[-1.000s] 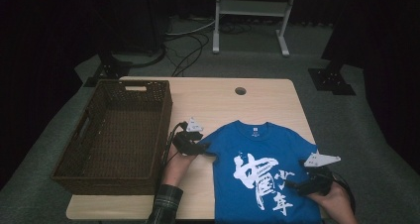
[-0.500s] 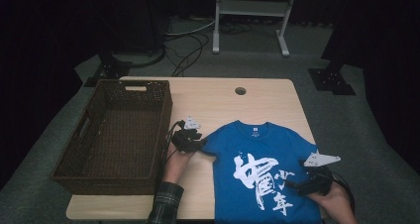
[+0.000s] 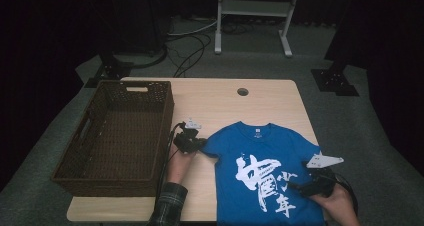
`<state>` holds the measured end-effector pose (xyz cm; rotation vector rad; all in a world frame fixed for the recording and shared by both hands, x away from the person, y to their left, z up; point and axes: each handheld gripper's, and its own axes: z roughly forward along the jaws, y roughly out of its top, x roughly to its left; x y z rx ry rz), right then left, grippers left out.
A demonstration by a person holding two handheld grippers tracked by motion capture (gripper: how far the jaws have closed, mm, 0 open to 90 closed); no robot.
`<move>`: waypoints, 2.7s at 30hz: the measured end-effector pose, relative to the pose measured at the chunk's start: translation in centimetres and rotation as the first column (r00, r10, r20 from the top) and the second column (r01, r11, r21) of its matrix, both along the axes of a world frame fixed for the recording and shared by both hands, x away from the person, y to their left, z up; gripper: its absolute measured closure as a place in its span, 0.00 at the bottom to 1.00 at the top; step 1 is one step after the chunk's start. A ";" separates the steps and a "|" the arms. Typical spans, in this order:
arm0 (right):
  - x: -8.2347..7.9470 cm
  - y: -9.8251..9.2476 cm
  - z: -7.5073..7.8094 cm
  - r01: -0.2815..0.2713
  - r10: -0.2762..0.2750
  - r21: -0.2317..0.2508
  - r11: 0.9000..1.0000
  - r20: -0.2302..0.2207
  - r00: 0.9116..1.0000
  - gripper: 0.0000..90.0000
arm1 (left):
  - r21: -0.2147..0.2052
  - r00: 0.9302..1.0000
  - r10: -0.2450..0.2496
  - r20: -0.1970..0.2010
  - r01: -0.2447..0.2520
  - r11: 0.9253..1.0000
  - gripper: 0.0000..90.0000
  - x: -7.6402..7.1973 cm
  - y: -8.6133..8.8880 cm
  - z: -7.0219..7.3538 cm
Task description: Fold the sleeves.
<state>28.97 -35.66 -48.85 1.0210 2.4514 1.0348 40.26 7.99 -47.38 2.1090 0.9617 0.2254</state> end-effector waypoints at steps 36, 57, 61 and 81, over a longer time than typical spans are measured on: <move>0.0 0.0 0.0 0.004 -0.004 0.002 1.000 -0.001 1.000 0.00 | -0.038 0.993 -0.094 0.076 0.097 0.995 1.00 0.0 -5.2 4.6; 0.0 0.0 0.0 0.004 -0.004 0.003 1.000 -0.002 1.000 0.00 | -0.060 0.989 -0.132 0.059 0.136 0.989 1.00 1.9 -8.9 2.9; 0.0 0.0 0.0 0.004 -0.004 0.003 1.000 -0.002 1.000 0.00 | -0.055 0.989 -0.139 0.054 0.142 0.988 0.98 2.0 -9.2 2.6; 0.0 0.0 0.0 0.005 -0.005 0.002 1.000 -0.002 1.000 0.00 | -0.081 0.992 -0.096 0.080 0.103 0.991 0.12 1.6 -8.0 2.7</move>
